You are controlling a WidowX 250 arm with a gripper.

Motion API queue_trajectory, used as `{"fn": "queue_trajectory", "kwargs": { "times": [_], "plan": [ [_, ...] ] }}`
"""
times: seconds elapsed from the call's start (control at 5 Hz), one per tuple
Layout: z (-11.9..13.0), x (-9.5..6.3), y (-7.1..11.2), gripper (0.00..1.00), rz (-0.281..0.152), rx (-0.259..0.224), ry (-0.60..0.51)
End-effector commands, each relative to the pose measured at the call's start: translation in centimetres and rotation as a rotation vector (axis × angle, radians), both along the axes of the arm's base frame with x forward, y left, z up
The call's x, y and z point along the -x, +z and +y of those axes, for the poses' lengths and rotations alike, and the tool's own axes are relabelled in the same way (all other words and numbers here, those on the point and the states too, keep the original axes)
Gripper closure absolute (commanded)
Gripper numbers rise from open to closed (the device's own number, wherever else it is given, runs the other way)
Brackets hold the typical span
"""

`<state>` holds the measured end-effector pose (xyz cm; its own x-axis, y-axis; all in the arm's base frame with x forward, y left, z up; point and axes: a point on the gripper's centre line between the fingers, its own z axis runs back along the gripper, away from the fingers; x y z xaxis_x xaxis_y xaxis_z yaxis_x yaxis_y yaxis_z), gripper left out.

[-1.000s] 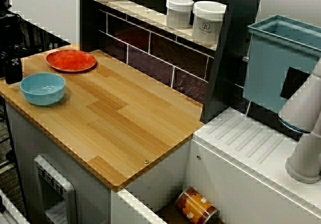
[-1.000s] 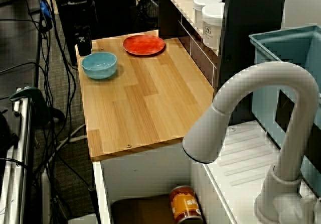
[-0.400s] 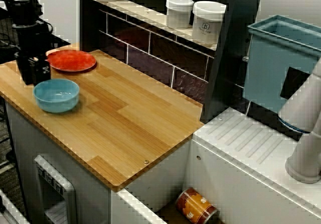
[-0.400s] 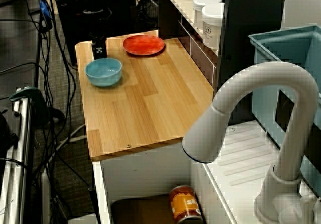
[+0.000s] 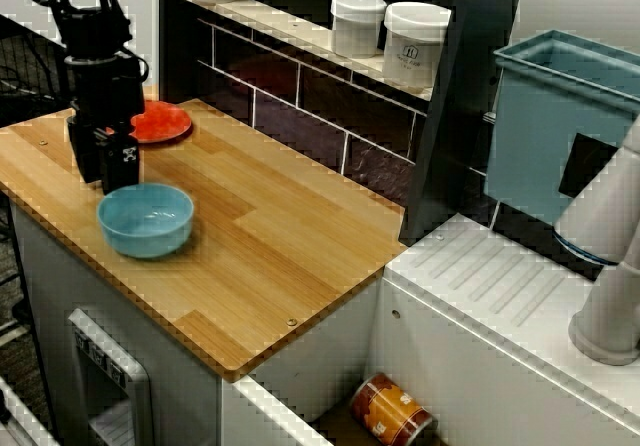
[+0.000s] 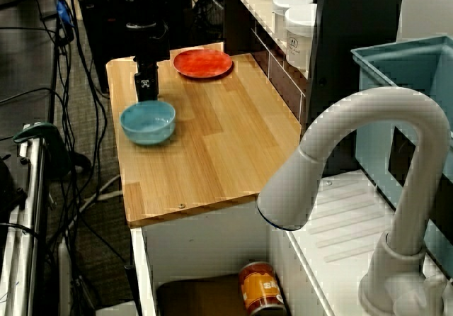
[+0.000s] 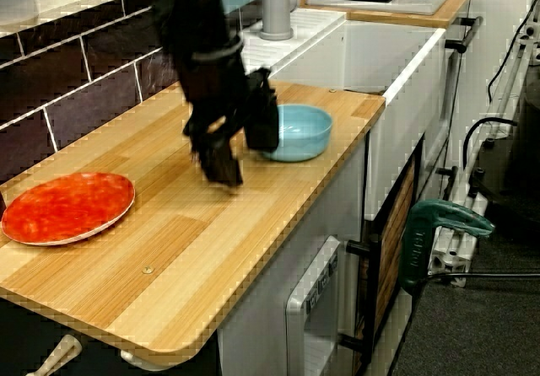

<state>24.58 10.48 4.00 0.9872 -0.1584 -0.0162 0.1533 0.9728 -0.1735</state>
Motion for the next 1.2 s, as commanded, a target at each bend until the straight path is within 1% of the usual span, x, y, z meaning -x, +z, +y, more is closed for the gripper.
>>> {"fn": "queue_trajectory", "kwargs": {
  "times": [0.0, 0.2, 0.6, 0.8, 1.0],
  "plan": [
    [-2.8, -0.8, 1.4, 0.00, -0.059, -0.031, 0.089],
    [-4.2, -1.0, 1.0, 0.00, -0.075, -0.056, 0.102],
    [-5.1, -0.6, 1.0, 0.00, -0.063, -0.050, 0.104],
    [-4.5, -0.4, 1.6, 0.00, -0.075, -0.040, 0.102],
    [-4.0, -0.1, 2.1, 0.00, -0.070, -0.028, 0.044]
  ]
}}
